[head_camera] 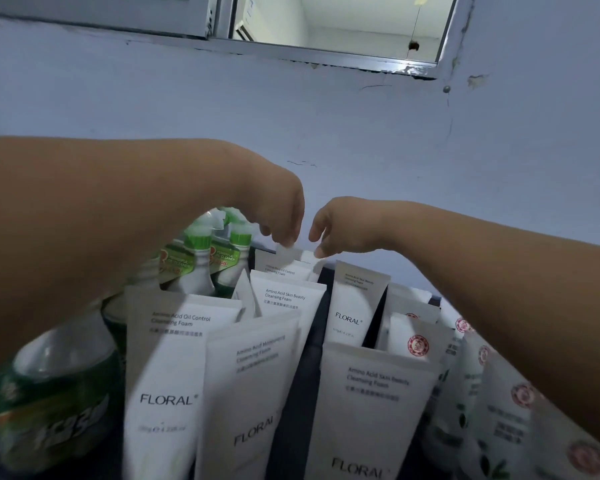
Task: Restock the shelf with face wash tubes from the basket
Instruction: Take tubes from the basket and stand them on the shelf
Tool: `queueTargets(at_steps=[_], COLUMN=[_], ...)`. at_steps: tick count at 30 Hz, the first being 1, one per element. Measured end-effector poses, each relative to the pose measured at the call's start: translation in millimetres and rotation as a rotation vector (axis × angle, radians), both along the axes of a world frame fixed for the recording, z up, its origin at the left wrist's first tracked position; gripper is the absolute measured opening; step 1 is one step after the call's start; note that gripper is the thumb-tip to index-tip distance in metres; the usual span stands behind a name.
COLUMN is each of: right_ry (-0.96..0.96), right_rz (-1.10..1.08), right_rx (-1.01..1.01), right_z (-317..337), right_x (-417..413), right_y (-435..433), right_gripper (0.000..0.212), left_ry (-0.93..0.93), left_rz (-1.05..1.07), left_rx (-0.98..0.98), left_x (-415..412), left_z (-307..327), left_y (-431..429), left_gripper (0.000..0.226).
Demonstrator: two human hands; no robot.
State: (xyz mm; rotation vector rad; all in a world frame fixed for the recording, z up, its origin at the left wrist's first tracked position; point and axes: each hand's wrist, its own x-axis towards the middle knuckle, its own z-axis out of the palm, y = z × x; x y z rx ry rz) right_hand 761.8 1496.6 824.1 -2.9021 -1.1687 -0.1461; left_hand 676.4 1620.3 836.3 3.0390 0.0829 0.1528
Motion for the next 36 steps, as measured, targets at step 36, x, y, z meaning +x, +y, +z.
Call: queueTargets(at_steps=[36], right_ry=[0.063], right_rz=[0.014], right_rx=[0.026], right_z=[9], right_x=[-73], right_y=[-60], right_gripper=[0.020], left_ry=[-0.143], left_rz=[0.071], left_rx=[0.006], left_x=[-54], left_z=[-19], left_y=[20], left_gripper=[0.014])
